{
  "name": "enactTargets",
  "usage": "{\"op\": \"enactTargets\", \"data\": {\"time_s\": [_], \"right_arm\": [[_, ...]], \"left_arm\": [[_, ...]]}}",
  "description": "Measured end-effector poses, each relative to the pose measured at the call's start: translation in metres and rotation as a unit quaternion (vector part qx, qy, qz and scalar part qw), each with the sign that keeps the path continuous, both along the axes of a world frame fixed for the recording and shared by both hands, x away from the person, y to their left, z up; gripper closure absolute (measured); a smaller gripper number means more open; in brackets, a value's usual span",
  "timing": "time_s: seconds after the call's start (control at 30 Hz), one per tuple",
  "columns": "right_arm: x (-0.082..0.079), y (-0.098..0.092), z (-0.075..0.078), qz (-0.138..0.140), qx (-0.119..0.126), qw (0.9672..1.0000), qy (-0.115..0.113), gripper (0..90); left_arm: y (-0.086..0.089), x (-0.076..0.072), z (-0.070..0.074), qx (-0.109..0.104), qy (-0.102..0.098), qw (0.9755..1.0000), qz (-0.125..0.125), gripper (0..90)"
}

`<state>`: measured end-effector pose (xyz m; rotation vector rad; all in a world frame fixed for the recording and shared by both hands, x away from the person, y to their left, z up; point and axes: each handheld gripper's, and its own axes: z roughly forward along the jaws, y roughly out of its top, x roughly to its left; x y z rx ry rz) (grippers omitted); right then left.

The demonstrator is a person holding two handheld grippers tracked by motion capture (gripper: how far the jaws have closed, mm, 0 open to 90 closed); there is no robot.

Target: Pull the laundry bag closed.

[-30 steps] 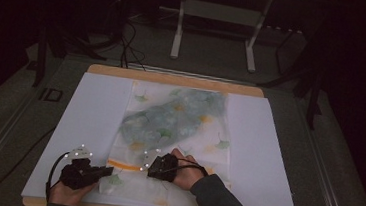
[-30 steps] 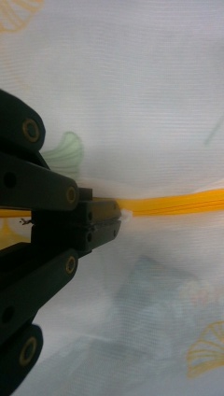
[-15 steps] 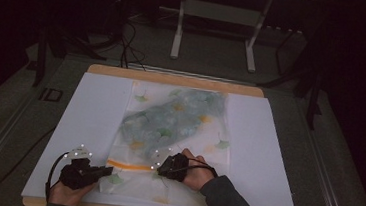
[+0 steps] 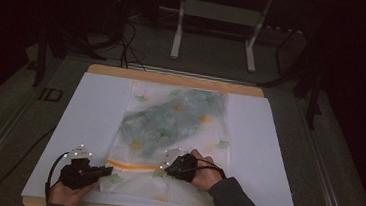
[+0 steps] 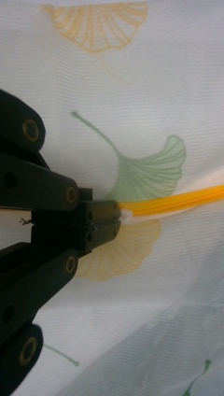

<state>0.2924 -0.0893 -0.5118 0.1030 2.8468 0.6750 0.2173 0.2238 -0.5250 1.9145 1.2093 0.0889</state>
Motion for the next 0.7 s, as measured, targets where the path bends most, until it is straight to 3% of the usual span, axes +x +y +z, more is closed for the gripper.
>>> {"op": "enactTargets", "data": {"time_s": [0.7], "right_arm": [[-0.001,-0.035,0.001,-0.023,-0.007,0.9997,-0.007,90.0]], "left_arm": [[0.001,0.0,0.0,0.0,-0.001,1.0,0.0,88.5]]}}
